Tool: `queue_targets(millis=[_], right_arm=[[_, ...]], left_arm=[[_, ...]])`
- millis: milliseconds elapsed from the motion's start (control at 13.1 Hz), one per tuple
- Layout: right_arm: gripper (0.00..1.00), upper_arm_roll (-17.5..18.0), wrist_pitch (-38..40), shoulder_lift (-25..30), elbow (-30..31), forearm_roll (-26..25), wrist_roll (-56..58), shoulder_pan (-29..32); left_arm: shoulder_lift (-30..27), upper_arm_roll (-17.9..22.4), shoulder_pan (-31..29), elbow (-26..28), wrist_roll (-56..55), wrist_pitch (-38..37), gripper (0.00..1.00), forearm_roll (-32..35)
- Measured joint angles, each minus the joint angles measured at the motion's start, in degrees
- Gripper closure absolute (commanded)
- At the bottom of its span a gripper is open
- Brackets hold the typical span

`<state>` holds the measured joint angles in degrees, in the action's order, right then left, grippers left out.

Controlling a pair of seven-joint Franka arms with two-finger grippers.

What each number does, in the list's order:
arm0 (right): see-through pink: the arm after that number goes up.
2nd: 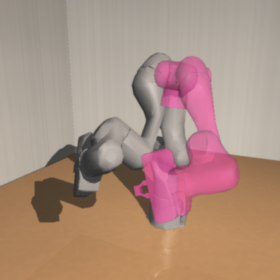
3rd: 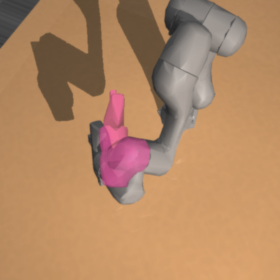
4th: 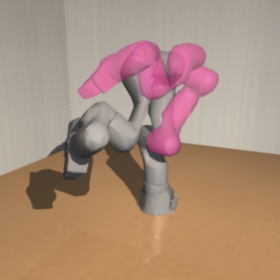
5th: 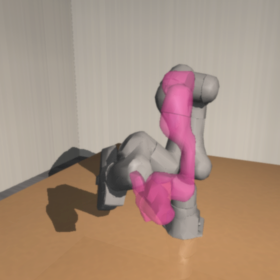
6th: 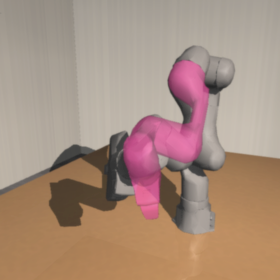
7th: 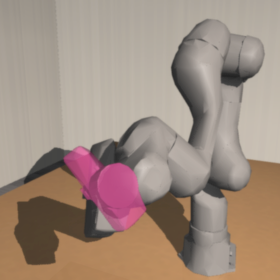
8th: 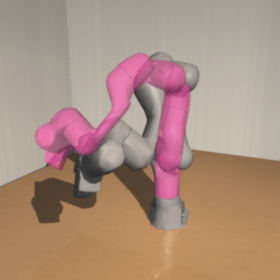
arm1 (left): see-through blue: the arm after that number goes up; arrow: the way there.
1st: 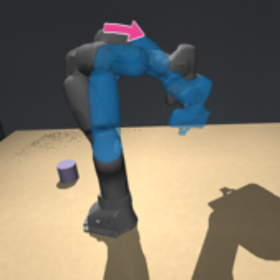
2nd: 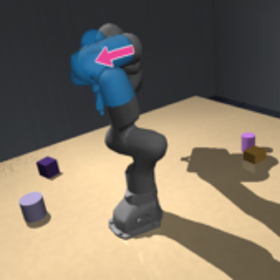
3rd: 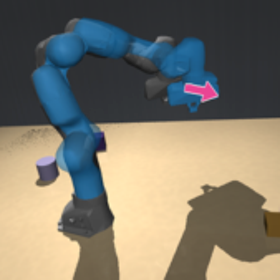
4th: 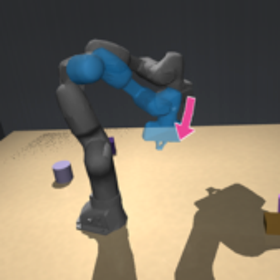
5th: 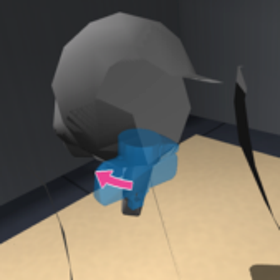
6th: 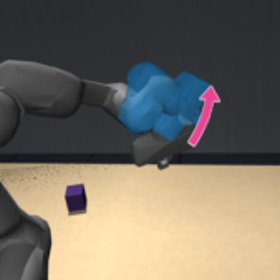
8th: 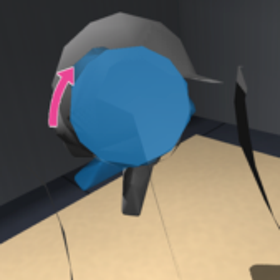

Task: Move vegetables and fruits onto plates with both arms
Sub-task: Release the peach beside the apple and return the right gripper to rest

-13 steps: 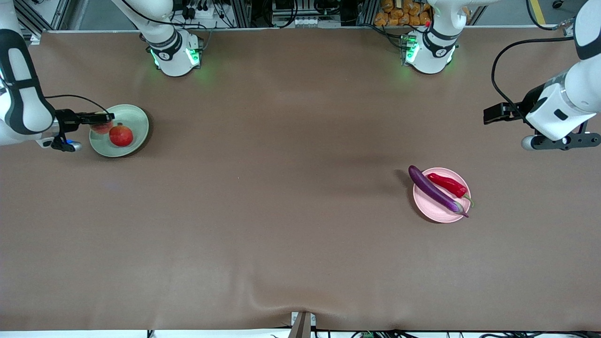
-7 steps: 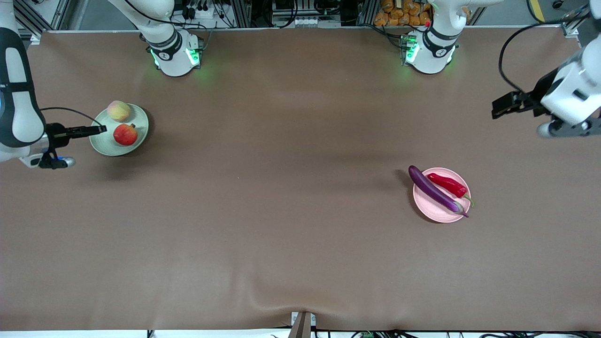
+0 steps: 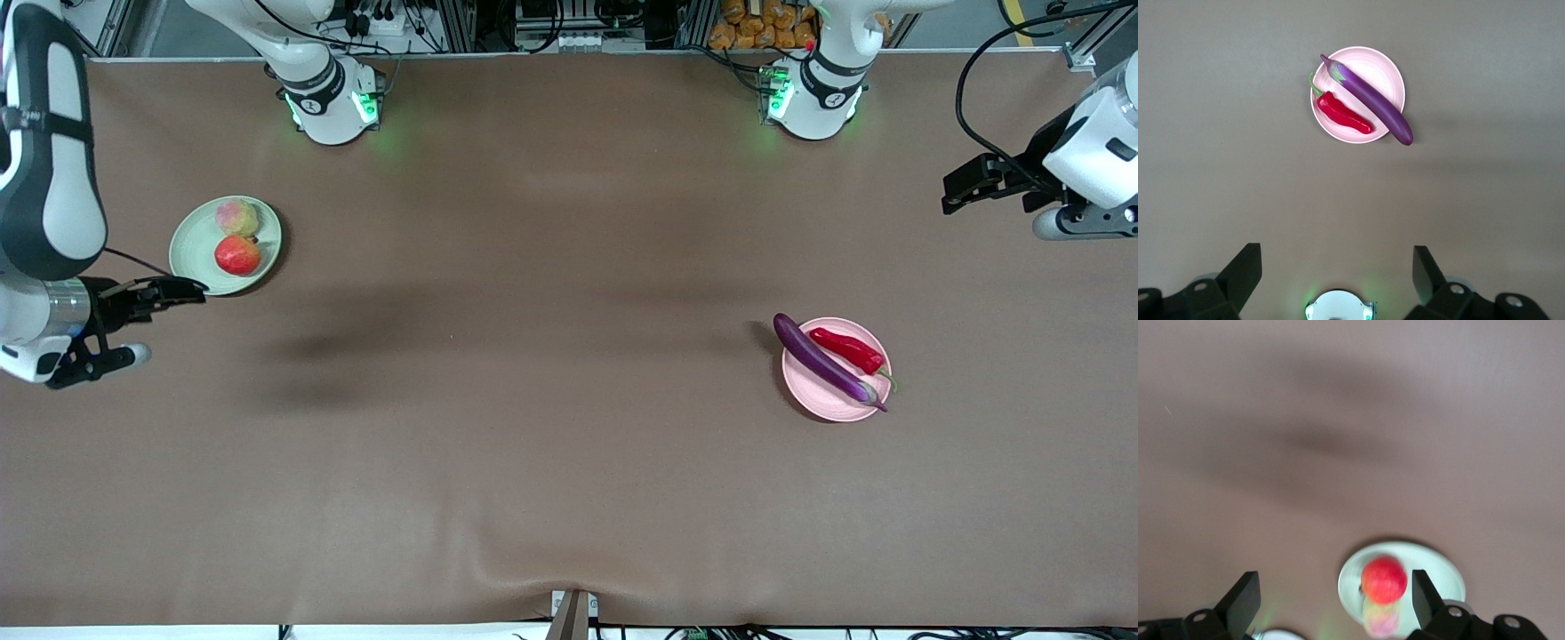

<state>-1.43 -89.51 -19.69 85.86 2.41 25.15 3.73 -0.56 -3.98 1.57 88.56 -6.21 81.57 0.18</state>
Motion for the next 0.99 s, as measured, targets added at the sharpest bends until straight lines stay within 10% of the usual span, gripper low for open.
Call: queue_targets(millis=[459, 994], right_arm=[[0.0, 1.9, 8.4, 2.9, -17.0, 0.1, -7.0, -2.3], [0.0, -0.5, 3.9, 23.7, 6.7, 0.0, -16.2, -2.9]], left_arm=[[-0.1, 0.2, 0.0, -0.6, 0.2, 0.2, 0.0, 0.0], [0.0, 0.3, -0.1, -0.6, 0.2, 0.2, 0.0, 0.0]])
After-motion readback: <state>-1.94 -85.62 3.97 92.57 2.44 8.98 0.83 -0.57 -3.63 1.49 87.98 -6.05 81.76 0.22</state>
